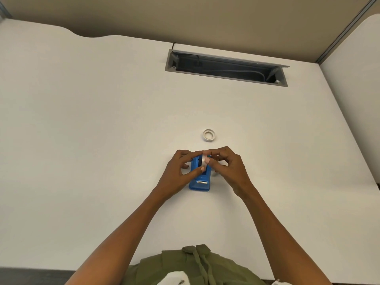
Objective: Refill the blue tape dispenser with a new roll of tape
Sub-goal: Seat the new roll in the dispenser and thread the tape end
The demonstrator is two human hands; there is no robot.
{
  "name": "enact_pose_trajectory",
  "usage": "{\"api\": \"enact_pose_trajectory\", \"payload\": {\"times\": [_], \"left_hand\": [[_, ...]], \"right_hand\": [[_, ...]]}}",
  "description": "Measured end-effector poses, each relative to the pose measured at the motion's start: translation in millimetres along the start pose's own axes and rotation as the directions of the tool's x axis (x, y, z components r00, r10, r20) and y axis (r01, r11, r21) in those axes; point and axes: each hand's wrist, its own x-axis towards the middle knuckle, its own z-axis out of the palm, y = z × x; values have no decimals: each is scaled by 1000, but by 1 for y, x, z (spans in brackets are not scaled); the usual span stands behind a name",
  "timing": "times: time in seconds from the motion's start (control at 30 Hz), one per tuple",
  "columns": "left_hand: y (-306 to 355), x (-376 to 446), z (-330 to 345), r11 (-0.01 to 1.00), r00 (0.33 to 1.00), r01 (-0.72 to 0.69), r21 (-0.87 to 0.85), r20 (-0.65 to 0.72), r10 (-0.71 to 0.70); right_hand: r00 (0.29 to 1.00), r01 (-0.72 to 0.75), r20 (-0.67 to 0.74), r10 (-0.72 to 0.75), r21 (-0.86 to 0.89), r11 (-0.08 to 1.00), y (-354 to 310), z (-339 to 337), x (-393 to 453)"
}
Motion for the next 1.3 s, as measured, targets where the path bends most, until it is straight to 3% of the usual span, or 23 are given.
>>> {"api": "enact_pose_trajectory", "payload": {"times": [0.1,0.3,0.43,0.63,0.83,1.13,1.3], "left_hand": [[1,-1,0,1000,1000,-4,-1,-5,4],[5,0,-2,1000,1000,-9,-10,-8,9],[3,-1,-2,1000,1000,-5,-9,14,5],[0,2,-2,999,999,40,7,20,-40],[-1,1,0,1000,1000,7,-4,3,-7],[-2,2,-2,1000,1000,13,9,18,-14],[-5,1,-1,1000,999,-16,23,31,15]], "right_hand": [[1000,-18,-4,18,-5,1000,0,1,0],[985,-155,-44,164,169,973,-6,6,7],[986,-141,-56,154,189,972,-7,7,7],[991,-87,-91,95,91,992,-5,7,6],[996,-28,81,34,-80,996,0,-4,2],[984,-180,18,180,150,972,-10,10,9],[968,-245,-12,251,180,953,-13,14,12]]}}
